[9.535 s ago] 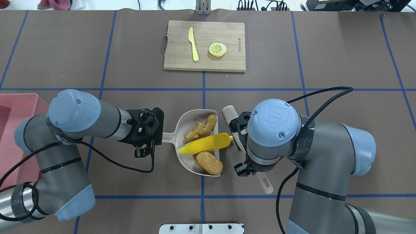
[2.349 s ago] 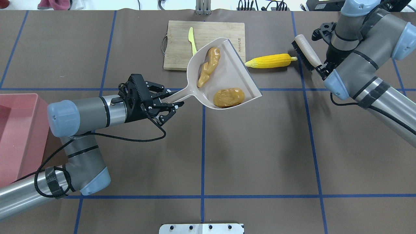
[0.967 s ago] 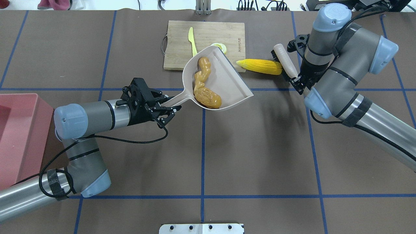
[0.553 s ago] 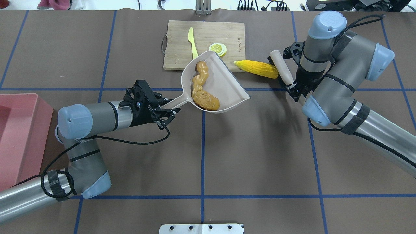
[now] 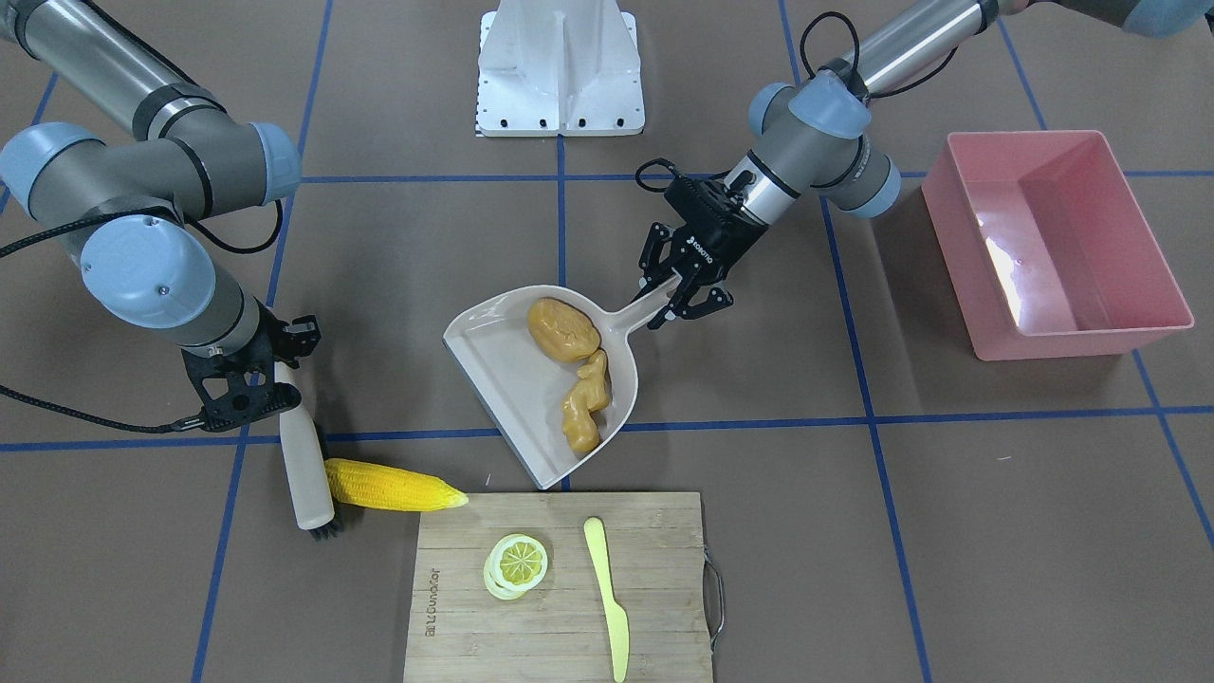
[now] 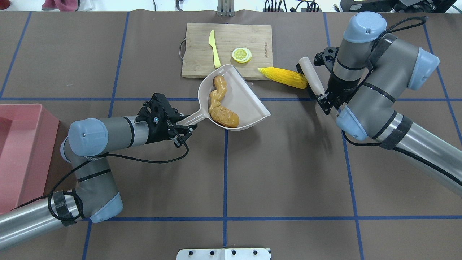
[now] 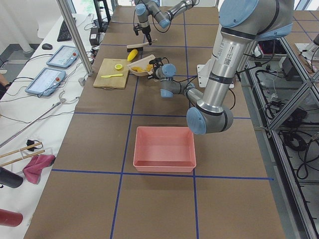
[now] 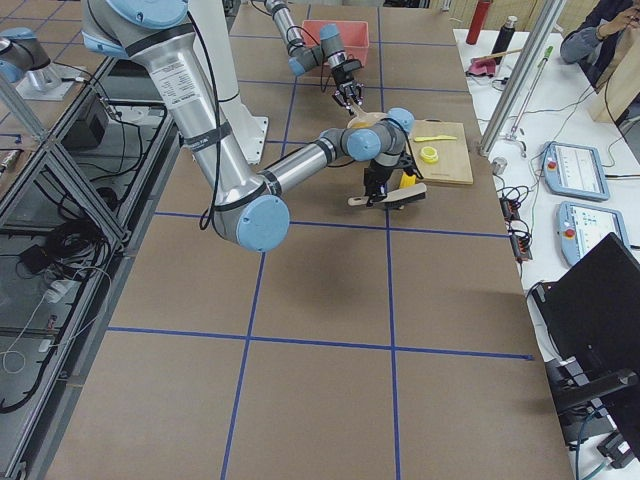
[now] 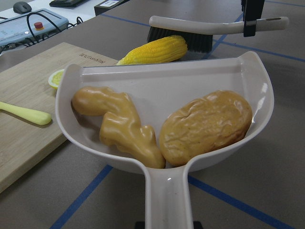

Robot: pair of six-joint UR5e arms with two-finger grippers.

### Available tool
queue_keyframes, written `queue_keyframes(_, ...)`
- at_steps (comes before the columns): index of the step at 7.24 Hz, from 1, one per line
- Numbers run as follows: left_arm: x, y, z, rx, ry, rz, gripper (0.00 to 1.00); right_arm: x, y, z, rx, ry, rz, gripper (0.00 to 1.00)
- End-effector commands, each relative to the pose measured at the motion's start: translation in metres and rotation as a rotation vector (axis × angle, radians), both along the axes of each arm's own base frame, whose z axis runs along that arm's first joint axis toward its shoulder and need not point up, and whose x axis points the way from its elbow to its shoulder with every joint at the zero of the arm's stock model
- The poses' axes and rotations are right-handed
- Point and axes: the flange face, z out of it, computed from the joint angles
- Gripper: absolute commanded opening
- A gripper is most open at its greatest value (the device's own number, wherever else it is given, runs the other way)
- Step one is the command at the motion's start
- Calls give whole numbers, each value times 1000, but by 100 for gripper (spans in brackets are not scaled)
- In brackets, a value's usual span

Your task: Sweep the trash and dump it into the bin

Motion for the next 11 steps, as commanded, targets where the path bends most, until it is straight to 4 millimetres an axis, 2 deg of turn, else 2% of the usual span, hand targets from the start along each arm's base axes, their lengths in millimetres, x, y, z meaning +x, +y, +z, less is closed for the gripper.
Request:
queue_keyframes(1, 12, -5, -3, -41, -75, 2, 0, 0, 3, -2, -15, -9, 8, 0)
queue_keyframes(2, 20, -9, -11, -59, -107, 2, 0, 1, 5, -4, -47, -30, 14, 0)
queue_keyframes(4, 30, -13, -23, -84, -156, 4, 0, 14, 23, -14, -105, -79, 46, 0)
queue_keyframes(5, 32, -15, -33, -84, -156, 4, 0, 13, 32, -24, -129, -84, 77, 0)
queue_keyframes(7, 35, -16, -46, -78, -144, 4, 0, -19, 61, -47, -167, -87, 91, 0)
queue_keyframes(8, 35, -16, -47, -77, -143, 4, 0, -24, 64, -51, -164, -90, 84, 0)
queue_keyframes(10, 39, -11, -50, -75, -140, 13, 0, -44, 73, -76, -200, -98, 113, 0)
queue_keyframes(11, 48, -1, -48, -75, -145, 32, 0, -43, 74, -72, -205, -94, 115, 0)
